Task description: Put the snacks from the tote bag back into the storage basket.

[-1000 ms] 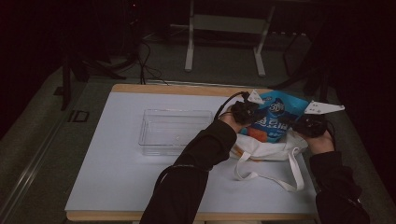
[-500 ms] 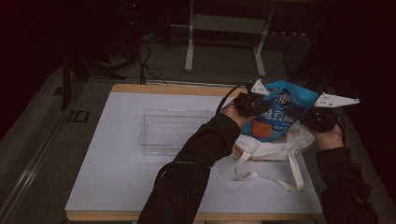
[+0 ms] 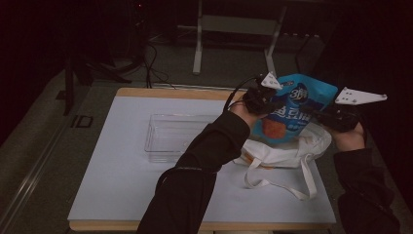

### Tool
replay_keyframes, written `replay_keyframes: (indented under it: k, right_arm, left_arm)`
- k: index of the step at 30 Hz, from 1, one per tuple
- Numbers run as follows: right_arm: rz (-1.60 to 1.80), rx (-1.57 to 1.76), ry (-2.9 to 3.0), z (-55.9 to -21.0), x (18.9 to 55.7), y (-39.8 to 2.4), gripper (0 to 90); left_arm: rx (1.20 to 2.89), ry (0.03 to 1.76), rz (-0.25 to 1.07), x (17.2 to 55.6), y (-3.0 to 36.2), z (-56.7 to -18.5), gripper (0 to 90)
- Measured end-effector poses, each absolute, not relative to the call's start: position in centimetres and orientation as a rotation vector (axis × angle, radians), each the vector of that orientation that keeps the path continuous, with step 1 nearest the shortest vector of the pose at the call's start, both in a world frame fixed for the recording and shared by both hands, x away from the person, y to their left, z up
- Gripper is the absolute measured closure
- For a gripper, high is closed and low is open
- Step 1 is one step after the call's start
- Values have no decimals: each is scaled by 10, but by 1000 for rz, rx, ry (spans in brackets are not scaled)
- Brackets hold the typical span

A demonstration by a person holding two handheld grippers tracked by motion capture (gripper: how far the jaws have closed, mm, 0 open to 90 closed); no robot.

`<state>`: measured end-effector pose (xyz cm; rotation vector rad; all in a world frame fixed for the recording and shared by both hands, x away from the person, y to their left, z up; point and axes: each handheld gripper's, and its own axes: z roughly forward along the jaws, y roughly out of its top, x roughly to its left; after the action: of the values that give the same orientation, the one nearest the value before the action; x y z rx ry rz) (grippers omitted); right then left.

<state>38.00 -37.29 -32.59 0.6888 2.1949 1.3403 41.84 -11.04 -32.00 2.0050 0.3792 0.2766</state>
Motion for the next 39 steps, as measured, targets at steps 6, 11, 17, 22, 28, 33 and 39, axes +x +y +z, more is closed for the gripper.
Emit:
replay_keyframes:
  k: [6,11,17,22,28,33,39]
  right_arm:
    - [1361,652,2194,-308,377,-363,879]
    - [1383,626,2196,-296,375,-352,879]
    - [1392,587,2213,-283,373,-334,879]
    - [1400,550,2224,-275,373,-316,879]
    - [1401,514,2252,-273,377,-293,879]
    - [1405,478,2270,-270,380,-271,879]
    - [1409,439,2286,-267,382,-247,879]
  left_arm:
    - [2004,378,299,410,-98,-301,900]
    - [2009,382,325,403,-86,-286,900]
    - [2013,383,346,395,-66,-273,900]
    - [2003,396,348,392,-46,-268,900]
    - [2006,413,356,389,-21,-267,900]
    - [2006,424,370,386,1,-265,900]
    - [2001,438,372,384,25,-262,900]
